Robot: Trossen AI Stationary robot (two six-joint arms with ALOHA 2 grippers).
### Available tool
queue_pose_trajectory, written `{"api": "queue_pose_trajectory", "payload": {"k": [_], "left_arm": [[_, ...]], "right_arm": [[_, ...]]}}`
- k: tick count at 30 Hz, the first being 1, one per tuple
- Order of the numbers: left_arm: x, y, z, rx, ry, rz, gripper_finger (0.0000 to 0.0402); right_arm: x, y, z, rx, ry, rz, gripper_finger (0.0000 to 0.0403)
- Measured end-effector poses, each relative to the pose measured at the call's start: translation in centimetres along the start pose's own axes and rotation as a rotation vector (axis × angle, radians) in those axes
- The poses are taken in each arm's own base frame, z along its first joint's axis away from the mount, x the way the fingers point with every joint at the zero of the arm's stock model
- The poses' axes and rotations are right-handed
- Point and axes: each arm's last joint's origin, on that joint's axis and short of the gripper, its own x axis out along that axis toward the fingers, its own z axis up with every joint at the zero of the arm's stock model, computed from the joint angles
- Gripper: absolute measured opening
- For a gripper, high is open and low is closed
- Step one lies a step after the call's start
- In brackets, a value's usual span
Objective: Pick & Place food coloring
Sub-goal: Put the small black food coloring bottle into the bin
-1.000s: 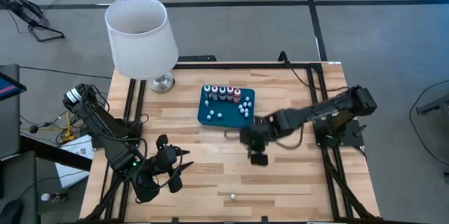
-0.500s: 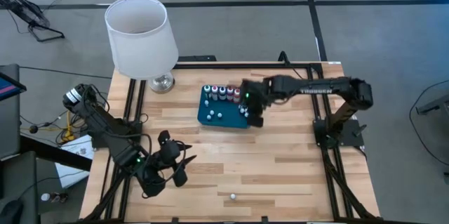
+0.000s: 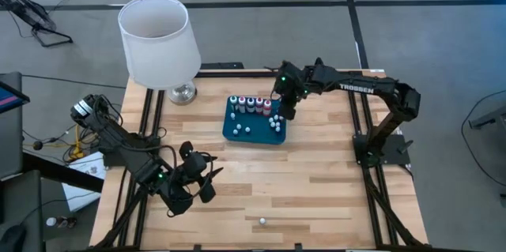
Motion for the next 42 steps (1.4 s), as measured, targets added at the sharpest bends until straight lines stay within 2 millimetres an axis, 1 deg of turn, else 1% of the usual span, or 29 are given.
{"api": "queue_pose_trajectory", "payload": {"k": [4,7,12,15,18,25,28,36,42], "left_arm": [[0.2,0.1,0.1,0.001,0.002,0.01,0.0176],[0.3,0.2,0.1,0.007,0.02,0.009,0.0176],[0.4,0.3,0.0,0.008,0.034,0.002,0.0176],[0.4,0.3,0.0,0.008,0.033,0.002,0.0176],[0.4,0.2,0.0,0.007,0.034,0.001,0.0176],[0.4,0.2,0.0,-0.015,0.036,0.0,0.0176],[0.4,0.2,0.0,-0.018,0.046,-0.008,0.0176],[0.4,0.2,0.0,-0.029,0.047,-0.008,0.0176],[0.4,0.2,0.0,-0.029,0.047,-0.008,0.0176]], "right_arm": [[0.0,-0.5,0.0,0.013,-0.012,0.012,0.0051],[0.6,-0.2,-0.4,0.004,-0.002,0.048,0.0051],[1.6,1.8,-1.4,-0.059,0.047,0.102,0.0051],[1.9,2.9,-1.4,-0.095,0.036,0.114,0.0051],[2.1,3.6,-1.6,-0.116,0.042,0.124,0.0051],[3.4,5.1,-3.0,-0.153,0.078,0.143,0.0051],[3.7,5.4,-3.1,-0.149,0.072,0.136,0.0051],[3.7,5.3,-3.1,-0.172,0.067,0.117,0.0051],[3.8,5.4,-2.7,-0.2,0.025,0.115,0.0051]]}}
